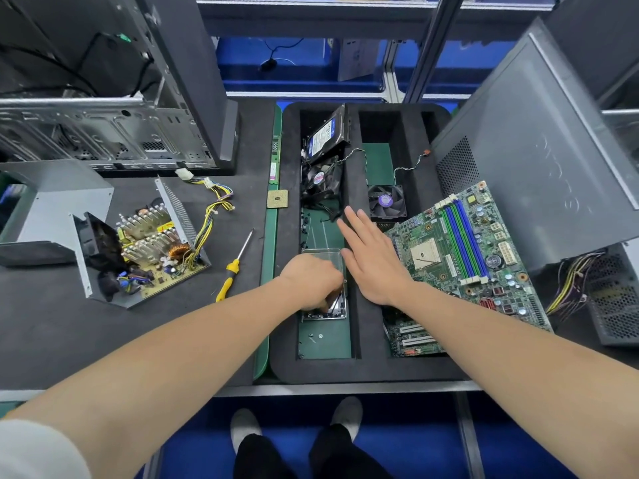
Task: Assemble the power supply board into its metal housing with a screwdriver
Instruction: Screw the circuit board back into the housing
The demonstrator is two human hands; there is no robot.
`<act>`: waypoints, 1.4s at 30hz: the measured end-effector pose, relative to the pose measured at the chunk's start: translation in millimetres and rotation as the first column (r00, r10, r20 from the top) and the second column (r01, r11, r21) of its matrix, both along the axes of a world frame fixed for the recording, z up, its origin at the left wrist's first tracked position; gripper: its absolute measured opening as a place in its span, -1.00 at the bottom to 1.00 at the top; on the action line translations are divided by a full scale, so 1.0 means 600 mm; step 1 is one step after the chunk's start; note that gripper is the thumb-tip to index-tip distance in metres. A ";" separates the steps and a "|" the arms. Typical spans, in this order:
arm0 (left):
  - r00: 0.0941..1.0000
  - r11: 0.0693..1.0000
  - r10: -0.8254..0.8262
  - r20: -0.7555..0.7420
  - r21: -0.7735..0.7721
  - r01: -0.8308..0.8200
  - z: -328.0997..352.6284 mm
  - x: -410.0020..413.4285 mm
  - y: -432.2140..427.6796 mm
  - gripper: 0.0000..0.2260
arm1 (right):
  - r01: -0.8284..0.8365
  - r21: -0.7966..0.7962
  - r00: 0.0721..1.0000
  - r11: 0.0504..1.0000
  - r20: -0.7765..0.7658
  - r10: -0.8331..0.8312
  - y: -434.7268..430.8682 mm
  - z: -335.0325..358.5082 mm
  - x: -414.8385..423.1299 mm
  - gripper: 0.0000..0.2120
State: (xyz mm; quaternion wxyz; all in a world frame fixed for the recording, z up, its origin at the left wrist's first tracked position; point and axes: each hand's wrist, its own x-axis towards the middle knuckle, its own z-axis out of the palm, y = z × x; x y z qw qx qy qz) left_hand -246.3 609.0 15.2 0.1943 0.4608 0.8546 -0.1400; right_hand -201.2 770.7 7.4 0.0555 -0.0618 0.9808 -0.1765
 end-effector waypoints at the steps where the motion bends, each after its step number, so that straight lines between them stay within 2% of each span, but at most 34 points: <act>1: 1.000 1.000 -0.018 0.005 -0.014 0.018 0.001 0.002 0.000 -0.82 | 0.000 -0.001 1.000 1.000 0.000 0.000 0.000 0.000 0.000 -0.46; 3: 0.999 0.998 -0.048 -0.013 -0.034 0.047 0.002 0.006 0.002 -0.82 | -0.001 -0.001 1.000 1.000 -0.002 0.001 0.001 -0.001 0.000 -0.45; 11: 0.991 0.991 -0.130 -0.038 -0.035 0.128 -0.006 0.007 0.003 -0.60 | 0.001 -0.002 1.000 1.000 -0.006 -0.001 0.001 -0.003 0.000 -0.46; 14: 0.994 0.992 -0.112 -0.002 -0.061 0.111 -0.009 0.006 0.005 -0.63 | 0.002 -0.003 1.000 1.000 -0.006 -0.002 0.002 -0.004 0.000 -0.46; 18: 0.994 0.994 -0.034 0.102 -0.096 0.044 -0.004 0.003 0.007 -0.80 | 0.000 -0.009 1.000 1.000 -0.006 0.000 0.002 -0.007 0.000 -0.46; 20: 0.990 0.998 0.002 0.142 -0.064 0.008 0.000 0.001 0.007 -0.80 | 0.000 -0.011 1.000 1.000 -0.007 0.000 0.004 -0.009 0.000 -0.46; 25: 0.976 0.998 0.022 0.216 0.050 -0.034 0.013 0.000 0.002 -0.65 | -0.004 -0.017 1.000 1.000 -0.005 0.004 0.006 -0.013 -0.001 -0.46; 32: 0.916 0.945 -0.017 0.401 0.306 -0.116 0.059 0.009 -0.055 -0.90 | -0.011 0.031 1.000 0.999 -0.013 0.011 0.009 -0.018 -0.008 -0.45; 35: 0.906 0.895 0.000 0.424 0.403 -0.189 0.109 -0.004 -0.106 -0.90 | 0.032 0.125 0.998 0.992 -0.051 -0.026 -0.001 -0.006 -0.016 -0.48; 38: 0.919 0.780 0.104 0.380 0.543 -0.312 0.164 -0.029 -0.175 -0.92 | 0.056 0.186 0.995 0.981 -0.091 -0.039 -0.044 0.042 -0.038 -0.58; 40: 0.905 0.663 0.195 0.378 0.629 -0.406 0.193 -0.042 -0.229 -0.95 | -0.107 0.066 0.990 0.992 -0.090 0.113 -0.100 0.081 -0.046 -0.63; 42: 0.872 0.533 0.276 0.405 0.690 -0.489 0.213 -0.052 -0.285 -0.99 | -0.359 -0.018 0.931 0.933 -0.082 0.356 -0.168 0.110 -0.040 -0.62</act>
